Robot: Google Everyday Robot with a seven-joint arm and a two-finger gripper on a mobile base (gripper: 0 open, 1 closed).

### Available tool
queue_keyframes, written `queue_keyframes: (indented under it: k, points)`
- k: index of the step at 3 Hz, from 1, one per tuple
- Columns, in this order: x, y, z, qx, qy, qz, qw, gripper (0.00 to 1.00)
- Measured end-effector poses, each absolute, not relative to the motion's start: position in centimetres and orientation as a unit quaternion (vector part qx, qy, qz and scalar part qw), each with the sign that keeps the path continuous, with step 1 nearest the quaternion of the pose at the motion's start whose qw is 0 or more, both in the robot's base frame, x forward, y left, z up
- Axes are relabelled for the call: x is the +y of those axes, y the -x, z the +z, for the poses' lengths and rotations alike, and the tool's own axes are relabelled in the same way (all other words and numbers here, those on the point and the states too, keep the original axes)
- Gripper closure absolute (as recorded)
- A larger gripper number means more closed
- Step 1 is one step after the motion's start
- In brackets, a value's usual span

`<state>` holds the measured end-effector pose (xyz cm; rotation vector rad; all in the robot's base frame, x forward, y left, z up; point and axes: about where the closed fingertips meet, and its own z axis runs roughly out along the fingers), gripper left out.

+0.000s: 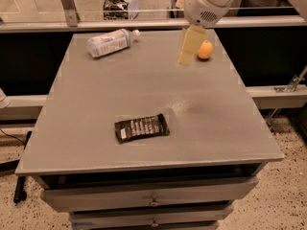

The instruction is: Place blue plastic bottle upright

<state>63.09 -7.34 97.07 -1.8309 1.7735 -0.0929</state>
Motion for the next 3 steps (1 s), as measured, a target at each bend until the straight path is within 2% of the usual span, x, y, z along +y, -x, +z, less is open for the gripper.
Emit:
queue_keyframes:
  k: [1,3]
  points:
    - [-4.9,-65.9,97.4,0.649,0.679,-0.021,0.341,0.0]
    - [6.2,-75.7,99.0,0.584,0.644,0.091,0.486,0.0]
